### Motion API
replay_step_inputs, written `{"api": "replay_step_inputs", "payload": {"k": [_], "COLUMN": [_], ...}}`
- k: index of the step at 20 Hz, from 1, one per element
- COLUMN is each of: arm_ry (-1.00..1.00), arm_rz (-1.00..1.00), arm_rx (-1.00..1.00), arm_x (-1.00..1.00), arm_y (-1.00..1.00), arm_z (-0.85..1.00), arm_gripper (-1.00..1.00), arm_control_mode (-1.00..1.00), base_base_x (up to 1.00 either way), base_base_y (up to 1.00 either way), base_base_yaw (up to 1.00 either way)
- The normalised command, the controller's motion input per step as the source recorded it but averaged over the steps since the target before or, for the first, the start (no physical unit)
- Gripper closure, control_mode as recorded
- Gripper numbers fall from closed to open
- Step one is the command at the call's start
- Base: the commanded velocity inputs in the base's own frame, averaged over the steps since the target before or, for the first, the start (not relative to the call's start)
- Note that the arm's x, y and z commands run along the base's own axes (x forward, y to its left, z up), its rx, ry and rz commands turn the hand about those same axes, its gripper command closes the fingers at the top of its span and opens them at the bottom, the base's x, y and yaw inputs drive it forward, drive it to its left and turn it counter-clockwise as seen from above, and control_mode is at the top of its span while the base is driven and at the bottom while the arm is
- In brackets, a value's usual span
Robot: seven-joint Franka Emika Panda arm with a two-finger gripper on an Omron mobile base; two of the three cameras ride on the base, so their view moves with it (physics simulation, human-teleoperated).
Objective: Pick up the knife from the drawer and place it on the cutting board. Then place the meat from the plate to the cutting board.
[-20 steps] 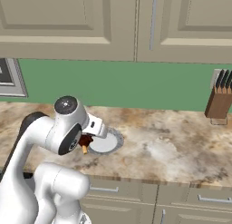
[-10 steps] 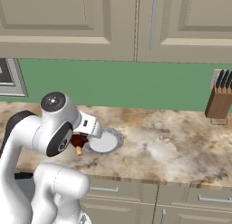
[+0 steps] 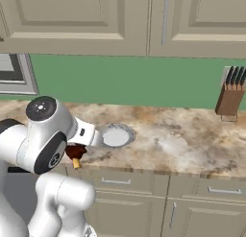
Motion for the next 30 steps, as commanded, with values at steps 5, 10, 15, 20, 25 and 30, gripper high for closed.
{"api": "replay_step_inputs", "payload": {"k": [5,10,15,20,25,30], "arm_ry": [0.00,0.00,0.00,0.00,0.00,0.00], "arm_rz": [0.00,0.00,0.00,0.00,0.00,0.00], "arm_rx": [0.00,0.00,0.00,0.00,0.00,0.00], "arm_x": [0.00,0.00,0.00,0.00,0.00,0.00], "arm_y": [0.00,0.00,0.00,0.00,0.00,0.00], "arm_z": [0.00,0.00,0.00,0.00,0.00,0.00], "arm_gripper": [1.00,1.00,1.00,1.00,1.00,1.00], "arm_control_mode": [1.00,1.00,1.00,1.00,1.00,1.00], "base_base_x": [-0.48,-0.28,-0.10,-0.01,0.00,0.00], "base_base_y": [0.95,1.00,1.00,1.00,1.00,1.00], "base_base_yaw": [0.00,0.04,0.03,0.02,0.03,0.02]}}
